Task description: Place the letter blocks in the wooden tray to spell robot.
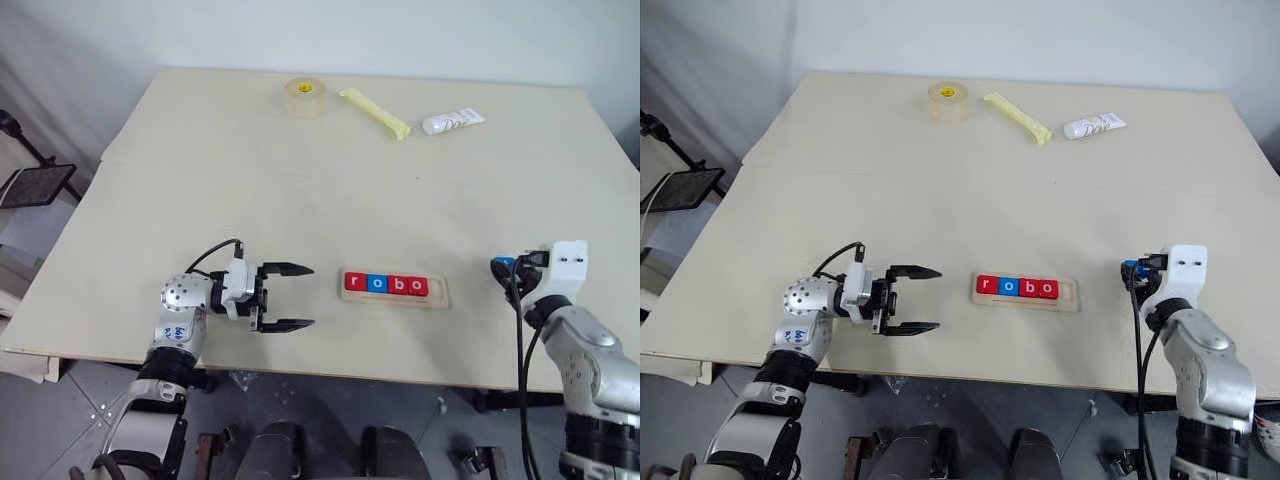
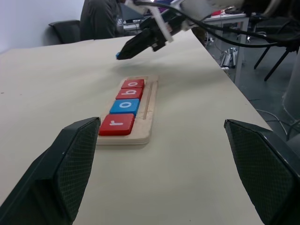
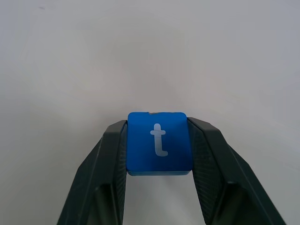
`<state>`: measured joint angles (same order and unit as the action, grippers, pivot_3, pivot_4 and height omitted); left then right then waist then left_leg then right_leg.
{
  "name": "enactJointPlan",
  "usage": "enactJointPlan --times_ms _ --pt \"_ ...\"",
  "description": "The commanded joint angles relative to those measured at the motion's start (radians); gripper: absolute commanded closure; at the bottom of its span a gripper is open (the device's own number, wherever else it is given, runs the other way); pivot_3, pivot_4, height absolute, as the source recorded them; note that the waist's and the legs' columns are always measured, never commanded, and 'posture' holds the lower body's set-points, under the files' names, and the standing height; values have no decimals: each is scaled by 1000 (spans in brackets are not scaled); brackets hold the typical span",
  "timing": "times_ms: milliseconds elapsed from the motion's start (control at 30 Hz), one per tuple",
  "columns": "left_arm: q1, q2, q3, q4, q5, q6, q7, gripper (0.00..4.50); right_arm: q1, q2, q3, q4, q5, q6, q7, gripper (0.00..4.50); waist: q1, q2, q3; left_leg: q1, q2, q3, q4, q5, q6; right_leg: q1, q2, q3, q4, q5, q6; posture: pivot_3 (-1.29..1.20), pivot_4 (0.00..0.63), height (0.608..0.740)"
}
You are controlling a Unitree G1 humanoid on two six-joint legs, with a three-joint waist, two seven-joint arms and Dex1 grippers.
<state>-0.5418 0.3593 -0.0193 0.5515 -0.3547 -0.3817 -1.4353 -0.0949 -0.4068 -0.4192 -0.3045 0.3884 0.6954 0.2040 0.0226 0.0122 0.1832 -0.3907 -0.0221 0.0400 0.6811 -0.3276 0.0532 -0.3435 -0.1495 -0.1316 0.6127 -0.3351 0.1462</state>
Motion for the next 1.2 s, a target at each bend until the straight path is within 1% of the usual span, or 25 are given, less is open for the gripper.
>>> enactJointPlan --times_ms 33,167,267,333,467,567,633,767,867,933,967,1033,1067,1133,1200 --pt "-20 -2 0 18 -4 -13 -12 0 34 26 -31 -109 17 29 -51 3026 -1 0 0 0 0 0 0 0 0 0 0 0 0 0 0 0 150 740" --pt "-51 -17 -6 53 2 -20 -23 0 64 75 -20 -130 10 29 -95 3026 0 0 0 0 0 1 0 0 0 -1 0 0 0 0 0 0 150 740" --pt "-72 -27 -7 76 5 -27 -32 0 72 94 1 -130 9 15 -98 3026 -1 0 0 0 0 1 0 0 0 -1 0 1 0 0 0 0 150 740" --pt "-80 -30 -6 89 7 -33 -39 0 76 99 11 -127 4 3 -96 2276 -2 0 0 0 0 1 0 0 0 -1 0 1 1 0 0 0 150 740" --pt "-90 -37 -5 106 11 -41 -42 0 93 92 8 -133 7 -10 -84 957 -2 0 0 0 0 1 0 0 0 -1 0 1 1 0 0 0 150 740" --pt "-90 -41 -6 106 13 -42 -39 0 111 66 -2 -148 13 -13 -57 22 0 0 0 0 0 1 0 0 0 -1 0 1 1 0 0 0 150 740" --pt "-88 -45 -8 103 14 -42 -35 0 128 36 -7 -160 18 -15 -24 22 0 0 0 0 0 1 0 0 0 -1 0 1 1 0 0 0 150 740" --pt "-85 -54 -10 99 19 -44 -26 0 186 -86 -5 -190 29 -27 113 22 1 0 0 0 -1 1 0 0 0 -1 0 1 0 0 0 0 150 740" --pt "-87 -57 -11 98 19 -43 -22 0 229 -217 -3 -170 16 -54 237 22 1 0 0 0 -1 2 0 0 0 0 0 1 0 0 0 0 150 740" --pt "-91 -61 -11 101 19 -43 -22 0 243 -346 -3 -111 -2 -109 375 22 1 0 0 0 0 2 0 0 0 0 0 1 -1 0 0 0 150 740" --pt "-94 -63 -12 106 18 -43 -29 0 237 -431 9 -57 -17 -149 467 22 1 0 0 0 0 3 0 0 0 0 0 1 -1 0 0 0 150 740" --pt "-95 -67 -15 107 17 -44 -36 0 227 -544 30 27 -32 -205 596 22 1 0 0 0 0 5 0 0 1 0 0 1 -2 0 0 0 150 740" --pt "-100 -68 -15 115 18 -46 -41 0 196 -602 63 80 -37 -240 676 22 1 -1 0 1 0 5 0 0 1 1 0 1 -3 0 0 0 150 740" --pt "-103 -67 -12 127 19 -52 -47 0 134 -669 122 165 -52 -298 776 22 -2 -2 1 1 1 5 1 0 1 2 0 0 -3 0 0 0 150 740" --pt "-100 -67 -12 129 21 -56 -48 0 35 -698 195 272 -81 -373 857 22 -5 -2 1 1 2 6 0 0 1 2 0 0 -4 0 0 0 150 740"
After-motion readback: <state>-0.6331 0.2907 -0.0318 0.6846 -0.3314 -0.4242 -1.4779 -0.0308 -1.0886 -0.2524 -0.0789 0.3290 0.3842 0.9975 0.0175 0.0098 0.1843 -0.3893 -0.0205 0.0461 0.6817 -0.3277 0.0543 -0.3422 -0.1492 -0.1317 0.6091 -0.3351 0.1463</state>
